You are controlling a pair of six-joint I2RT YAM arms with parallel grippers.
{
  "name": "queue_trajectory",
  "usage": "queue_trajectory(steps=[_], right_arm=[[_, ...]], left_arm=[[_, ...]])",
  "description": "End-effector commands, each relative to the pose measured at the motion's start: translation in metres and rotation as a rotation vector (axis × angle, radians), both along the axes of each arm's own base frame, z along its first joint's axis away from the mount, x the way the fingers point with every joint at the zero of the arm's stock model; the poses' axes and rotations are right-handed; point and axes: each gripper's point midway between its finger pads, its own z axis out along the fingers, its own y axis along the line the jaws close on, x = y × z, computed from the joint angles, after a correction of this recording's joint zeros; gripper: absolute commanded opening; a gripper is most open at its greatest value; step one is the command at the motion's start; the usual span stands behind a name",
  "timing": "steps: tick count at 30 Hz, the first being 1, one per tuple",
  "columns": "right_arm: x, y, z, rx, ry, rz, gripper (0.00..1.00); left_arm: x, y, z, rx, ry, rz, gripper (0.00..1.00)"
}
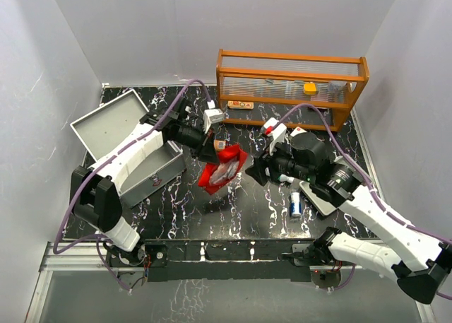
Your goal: Organize the medicine kit
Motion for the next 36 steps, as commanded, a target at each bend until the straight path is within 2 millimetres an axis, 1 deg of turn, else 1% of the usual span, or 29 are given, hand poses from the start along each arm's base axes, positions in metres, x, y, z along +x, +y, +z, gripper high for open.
queue_trajectory(steps=[1, 3, 7, 9, 12, 15, 18, 21, 24, 27, 31, 33, 36], right_arm=[[0.003, 0.014, 0.018, 0.014, -0.077, 0.116, 0.60], [0.008, 0.011, 0.013, 0.020, -0.052, 0.120, 0.64], [0.018, -0.002, 0.004, 0.048, 0.034, 0.150, 0.66], [0.023, -0.006, 0.003, 0.058, 0.038, 0.166, 0.67], [0.026, -0.006, -0.003, 0.058, 0.038, 0.227, 0.67], [0.024, 0.003, -0.007, 0.088, 0.053, 0.318, 0.67], [0.032, 0.012, -0.014, 0.092, 0.091, 0.355, 0.67], [0.032, 0.024, -0.023, 0.124, 0.166, 0.434, 0.68], [0.035, 0.030, -0.030, 0.143, 0.195, 0.468, 0.68], [0.037, 0.035, -0.036, 0.179, 0.202, 0.470, 0.68], [0.038, 0.040, -0.055, 0.193, 0.224, 0.455, 0.67], [0.040, 0.042, -0.065, 0.183, 0.232, 0.450, 0.67], [0.048, 0.044, -0.075, 0.169, 0.225, 0.436, 0.67]], left_arm=[[-0.026, -0.007, -0.004, -0.059, -0.006, -0.149, 0.00], [-0.029, -0.006, -0.008, -0.060, 0.004, -0.160, 0.00], [-0.034, -0.003, -0.014, -0.063, -0.021, -0.170, 0.00], [-0.035, -0.001, -0.023, -0.044, -0.010, -0.158, 0.00], [-0.041, 0.001, -0.034, -0.023, 0.026, -0.170, 0.00], [-0.043, -0.003, -0.037, -0.030, 0.031, -0.199, 0.00], [-0.043, -0.004, -0.038, -0.036, 0.036, -0.218, 0.00], [-0.043, -0.006, -0.042, -0.042, 0.052, -0.224, 0.00], [-0.043, -0.008, -0.045, -0.041, 0.067, -0.230, 0.00], [-0.042, -0.010, -0.049, -0.035, 0.073, -0.225, 0.00], [-0.043, -0.009, -0.058, -0.009, 0.080, -0.222, 0.00], [-0.044, -0.010, -0.060, -0.009, 0.081, -0.226, 0.00], [-0.044, -0.011, -0.061, -0.007, 0.093, -0.239, 0.00]])
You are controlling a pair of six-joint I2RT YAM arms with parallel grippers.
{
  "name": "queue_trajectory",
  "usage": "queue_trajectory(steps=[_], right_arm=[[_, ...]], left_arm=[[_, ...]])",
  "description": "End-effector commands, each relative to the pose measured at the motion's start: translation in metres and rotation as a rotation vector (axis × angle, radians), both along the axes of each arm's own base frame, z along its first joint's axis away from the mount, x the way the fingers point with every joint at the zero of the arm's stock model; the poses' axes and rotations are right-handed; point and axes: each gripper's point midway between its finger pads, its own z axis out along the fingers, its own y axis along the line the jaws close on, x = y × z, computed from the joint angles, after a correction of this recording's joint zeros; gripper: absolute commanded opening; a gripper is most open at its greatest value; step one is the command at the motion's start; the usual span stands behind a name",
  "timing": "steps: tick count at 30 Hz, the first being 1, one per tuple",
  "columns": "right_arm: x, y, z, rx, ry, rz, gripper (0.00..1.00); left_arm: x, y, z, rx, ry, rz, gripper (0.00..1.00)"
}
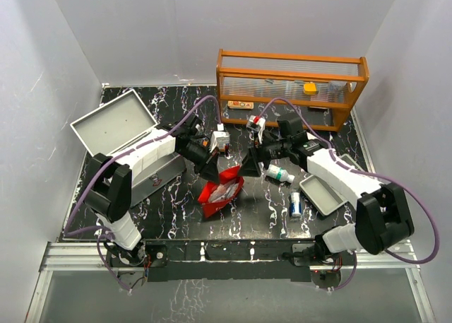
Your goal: Organize the medicine kit
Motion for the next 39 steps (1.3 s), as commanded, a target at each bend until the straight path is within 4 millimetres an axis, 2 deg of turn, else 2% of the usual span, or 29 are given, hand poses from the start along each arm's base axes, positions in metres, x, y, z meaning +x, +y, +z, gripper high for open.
queue_trajectory(steps=[1, 7, 13, 21, 25, 28, 33, 39], right_arm=[[0.016, 0.011, 0.002, 0.044, -0.085, 0.011, 0.66], [0.006, 0.019, -0.009, 0.087, -0.057, 0.117, 0.61], [0.003, 0.022, -0.022, 0.072, -0.048, 0.124, 0.52], [0.008, 0.022, -0.041, 0.014, -0.035, 0.073, 0.33], [0.015, 0.017, -0.040, -0.016, -0.073, 0.026, 0.24], [0.022, 0.015, -0.044, -0.045, -0.078, -0.009, 0.15], [0.036, 0.010, -0.049, -0.098, -0.093, -0.082, 0.09], [0.044, 0.003, -0.048, -0.125, -0.139, -0.134, 0.06]], left_arm=[[-0.003, -0.008, 0.007, -0.047, 0.002, -0.047, 0.00], [-0.002, -0.009, 0.001, -0.026, 0.052, -0.072, 0.00], [0.001, -0.010, 0.002, -0.030, 0.030, -0.073, 0.00], [0.002, -0.010, 0.008, -0.034, 0.007, -0.057, 0.00], [0.002, -0.009, 0.013, -0.026, 0.011, -0.050, 0.03], [0.002, -0.007, 0.014, -0.010, 0.006, -0.035, 0.10], [0.005, 0.003, 0.014, 0.065, -0.025, 0.035, 0.41], [0.010, 0.024, 0.024, 0.073, -0.038, 0.227, 0.58]])
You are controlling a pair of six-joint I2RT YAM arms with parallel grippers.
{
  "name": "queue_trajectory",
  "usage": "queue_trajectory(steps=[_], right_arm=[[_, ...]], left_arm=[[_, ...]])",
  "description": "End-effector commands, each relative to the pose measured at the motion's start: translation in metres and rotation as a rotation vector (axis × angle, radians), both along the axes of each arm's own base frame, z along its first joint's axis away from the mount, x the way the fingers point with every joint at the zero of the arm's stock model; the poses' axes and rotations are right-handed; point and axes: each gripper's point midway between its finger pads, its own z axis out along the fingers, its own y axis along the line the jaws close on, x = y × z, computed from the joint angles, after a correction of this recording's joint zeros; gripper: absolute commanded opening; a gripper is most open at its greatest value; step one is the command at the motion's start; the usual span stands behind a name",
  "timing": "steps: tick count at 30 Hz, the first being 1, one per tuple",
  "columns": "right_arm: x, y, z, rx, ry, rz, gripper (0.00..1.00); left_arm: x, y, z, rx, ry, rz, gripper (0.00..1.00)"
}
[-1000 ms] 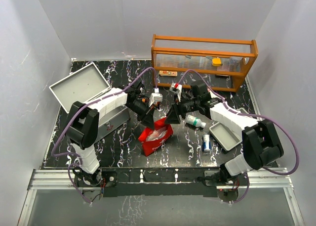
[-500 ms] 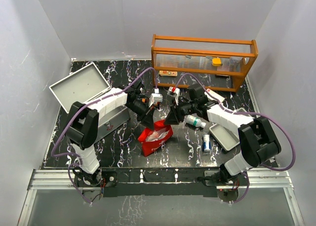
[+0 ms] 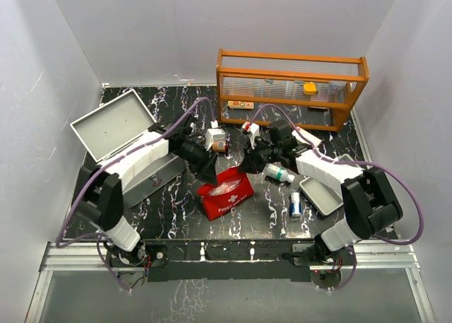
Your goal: Organize the medicine kit
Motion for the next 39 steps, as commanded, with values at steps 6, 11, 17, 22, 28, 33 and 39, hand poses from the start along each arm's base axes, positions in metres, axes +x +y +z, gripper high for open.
queue_trajectory(steps=[6, 11, 17, 22, 28, 33, 39], right_arm=[[0.016, -0.007, 0.028, 0.020, -0.180, -0.080, 0.05], [0.016, -0.006, 0.032, 0.034, -0.187, -0.076, 0.05], [0.015, -0.006, 0.030, 0.031, -0.179, -0.076, 0.05], [0.017, -0.005, 0.028, 0.029, -0.170, -0.078, 0.05], [0.020, -0.004, 0.024, 0.025, -0.159, -0.083, 0.05], [0.021, -0.004, 0.021, 0.019, -0.154, -0.090, 0.05], [0.026, -0.002, 0.023, 0.027, -0.156, -0.092, 0.06]], left_arm=[[0.015, 0.030, 0.032, -0.041, -0.072, 0.392, 0.67], [0.014, 0.033, 0.030, -0.104, -0.057, 0.544, 0.67], [0.003, 0.028, 0.018, -0.139, 0.046, 0.571, 0.61], [-0.021, 0.032, -0.002, -0.091, 0.116, 0.474, 0.44], [-0.021, 0.034, 0.002, -0.104, 0.094, 0.483, 0.36], [-0.026, 0.040, -0.005, -0.069, 0.115, 0.482, 0.31], [-0.022, 0.039, -0.007, -0.074, 0.178, 0.482, 0.19]])
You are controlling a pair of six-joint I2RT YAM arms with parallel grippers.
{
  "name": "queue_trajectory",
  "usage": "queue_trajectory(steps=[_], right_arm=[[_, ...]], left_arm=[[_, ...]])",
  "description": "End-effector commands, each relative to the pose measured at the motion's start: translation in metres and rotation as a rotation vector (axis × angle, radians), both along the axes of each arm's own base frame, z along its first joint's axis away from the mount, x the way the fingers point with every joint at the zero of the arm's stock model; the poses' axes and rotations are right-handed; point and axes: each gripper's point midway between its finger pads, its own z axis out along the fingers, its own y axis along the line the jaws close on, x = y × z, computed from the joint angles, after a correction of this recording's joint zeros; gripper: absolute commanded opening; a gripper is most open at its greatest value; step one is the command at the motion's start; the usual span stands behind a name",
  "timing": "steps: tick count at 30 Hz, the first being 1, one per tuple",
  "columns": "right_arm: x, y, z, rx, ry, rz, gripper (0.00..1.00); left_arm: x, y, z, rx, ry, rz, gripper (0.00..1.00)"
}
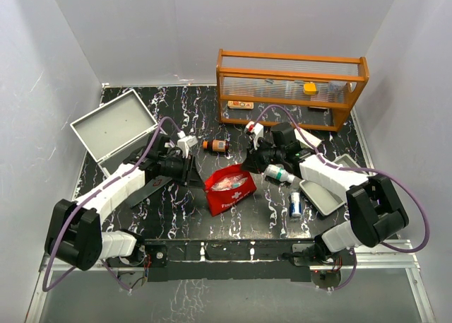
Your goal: Organize the medicine kit
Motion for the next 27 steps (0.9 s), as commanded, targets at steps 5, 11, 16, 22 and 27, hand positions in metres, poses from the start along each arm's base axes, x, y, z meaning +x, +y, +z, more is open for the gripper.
queue_trajectory(steps=[5, 11, 16, 22, 27], right_arm=[[0.021, 0.009, 0.023, 0.045, -0.083, -0.017, 0.08], [0.024, 0.008, 0.027, 0.051, -0.080, -0.050, 0.14], [0.050, -0.006, 0.036, 0.007, -0.025, -0.275, 0.53], [0.066, -0.027, 0.056, -0.015, 0.051, -0.517, 0.60], [0.049, -0.027, 0.083, 0.057, 0.081, -0.526, 0.57]], left_arm=[[-0.005, -0.002, 0.002, -0.026, 0.050, -0.050, 0.07], [-0.003, -0.007, 0.009, -0.060, 0.035, -0.079, 0.00], [0.000, -0.009, 0.021, -0.090, -0.020, -0.090, 0.00], [0.002, -0.013, 0.036, -0.137, -0.071, -0.097, 0.00], [0.021, -0.013, 0.040, -0.113, -0.090, 0.014, 0.00]])
